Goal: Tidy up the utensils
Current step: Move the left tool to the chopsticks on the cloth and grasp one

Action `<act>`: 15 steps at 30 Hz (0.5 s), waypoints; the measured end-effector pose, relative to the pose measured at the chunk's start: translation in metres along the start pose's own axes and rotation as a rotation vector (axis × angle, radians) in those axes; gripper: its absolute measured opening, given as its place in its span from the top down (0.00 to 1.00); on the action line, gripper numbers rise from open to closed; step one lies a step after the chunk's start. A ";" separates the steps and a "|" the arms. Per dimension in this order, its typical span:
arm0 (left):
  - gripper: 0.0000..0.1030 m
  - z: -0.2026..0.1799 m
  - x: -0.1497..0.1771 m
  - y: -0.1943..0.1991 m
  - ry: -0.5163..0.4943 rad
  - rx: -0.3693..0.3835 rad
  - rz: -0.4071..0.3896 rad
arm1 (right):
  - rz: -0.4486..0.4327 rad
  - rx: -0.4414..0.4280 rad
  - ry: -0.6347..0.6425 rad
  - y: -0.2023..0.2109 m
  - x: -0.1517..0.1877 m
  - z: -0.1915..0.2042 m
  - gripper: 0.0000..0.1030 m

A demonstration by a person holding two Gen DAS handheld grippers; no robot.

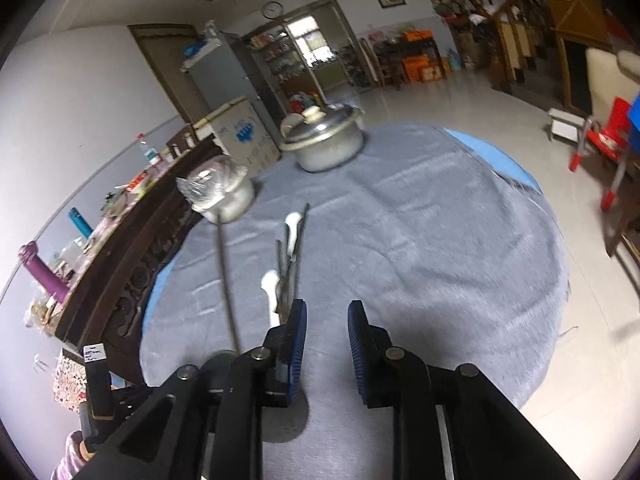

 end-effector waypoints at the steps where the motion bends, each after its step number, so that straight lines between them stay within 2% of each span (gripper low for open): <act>1: 0.61 -0.002 -0.002 -0.002 -0.023 -0.007 0.011 | 0.002 0.005 -0.008 -0.001 0.000 -0.004 0.77; 7: 0.61 0.003 -0.009 -0.019 -0.094 -0.022 0.083 | 0.000 0.026 -0.031 0.000 -0.002 -0.014 0.77; 11: 0.62 0.008 -0.012 -0.024 -0.099 0.004 0.079 | -0.002 0.026 -0.036 0.000 -0.002 -0.015 0.77; 12: 0.63 0.008 -0.012 -0.025 -0.101 0.004 0.076 | -0.001 0.027 -0.037 -0.001 -0.003 -0.014 0.77; 14: 0.77 0.010 -0.016 -0.026 -0.103 0.005 0.069 | 0.001 0.025 -0.036 -0.002 -0.002 -0.014 0.77; 15: 0.80 0.010 -0.017 -0.027 -0.104 0.000 0.068 | 0.006 0.025 -0.033 -0.003 -0.001 -0.013 0.77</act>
Point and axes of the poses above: each gripper's, at about its wrist camera, not at the fingertips, and y roughly against the way its jaws point, z to its left, x to its underside, the point moved 3 cm from there along -y, roughly the way its jaws point, and after that the axes turned 11 degrees about -y, right-handed, at the moved point
